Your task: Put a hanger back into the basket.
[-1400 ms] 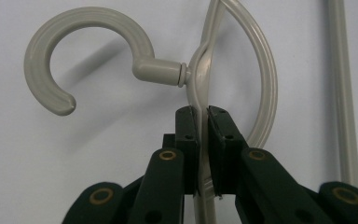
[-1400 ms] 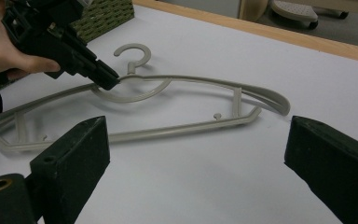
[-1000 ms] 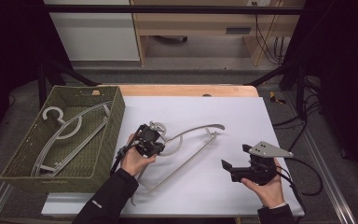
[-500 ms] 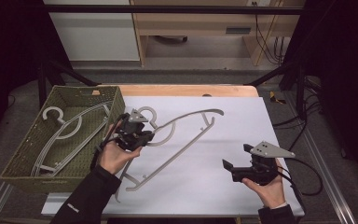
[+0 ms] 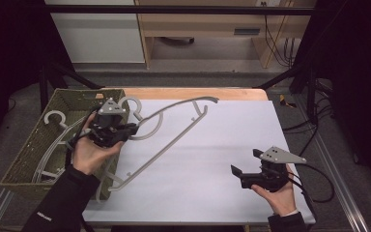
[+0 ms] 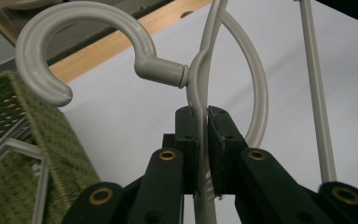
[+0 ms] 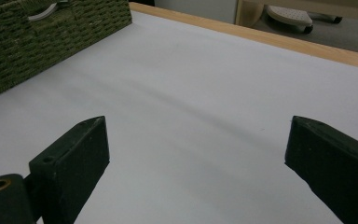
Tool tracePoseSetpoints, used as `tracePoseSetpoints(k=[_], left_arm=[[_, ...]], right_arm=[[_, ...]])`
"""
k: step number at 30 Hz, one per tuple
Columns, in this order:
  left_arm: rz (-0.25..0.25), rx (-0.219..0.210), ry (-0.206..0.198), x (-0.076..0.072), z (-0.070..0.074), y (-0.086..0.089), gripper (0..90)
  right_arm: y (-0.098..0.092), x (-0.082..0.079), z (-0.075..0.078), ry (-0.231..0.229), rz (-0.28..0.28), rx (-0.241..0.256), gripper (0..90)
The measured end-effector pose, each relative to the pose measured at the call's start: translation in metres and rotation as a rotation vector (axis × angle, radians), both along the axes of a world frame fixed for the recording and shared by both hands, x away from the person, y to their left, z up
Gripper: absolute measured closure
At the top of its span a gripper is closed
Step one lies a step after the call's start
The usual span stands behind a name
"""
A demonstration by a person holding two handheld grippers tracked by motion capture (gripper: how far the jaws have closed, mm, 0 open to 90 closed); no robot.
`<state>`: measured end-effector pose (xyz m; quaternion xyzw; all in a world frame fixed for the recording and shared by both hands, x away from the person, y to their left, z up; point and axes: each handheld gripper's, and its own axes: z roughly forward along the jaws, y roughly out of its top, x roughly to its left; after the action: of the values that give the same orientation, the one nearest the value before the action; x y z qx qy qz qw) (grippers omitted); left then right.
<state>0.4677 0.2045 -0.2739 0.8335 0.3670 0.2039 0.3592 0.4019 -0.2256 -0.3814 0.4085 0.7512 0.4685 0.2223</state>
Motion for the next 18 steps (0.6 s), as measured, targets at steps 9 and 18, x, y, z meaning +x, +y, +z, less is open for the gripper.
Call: tracePoseSetpoints(k=[9, 18], left_arm=[[0.058, -0.001, -0.042, -0.001, 0.028, 0.044, 83.1], [0.131, 0.013, -0.068, 0.005, 0.039, 0.092, 83.1]], right_arm=[[0.000, 0.000, 0.000, -0.001, -0.002, -0.006, 6.6], [0.000, 0.001, -0.001, 0.004, -0.005, -0.010, 6.6]])
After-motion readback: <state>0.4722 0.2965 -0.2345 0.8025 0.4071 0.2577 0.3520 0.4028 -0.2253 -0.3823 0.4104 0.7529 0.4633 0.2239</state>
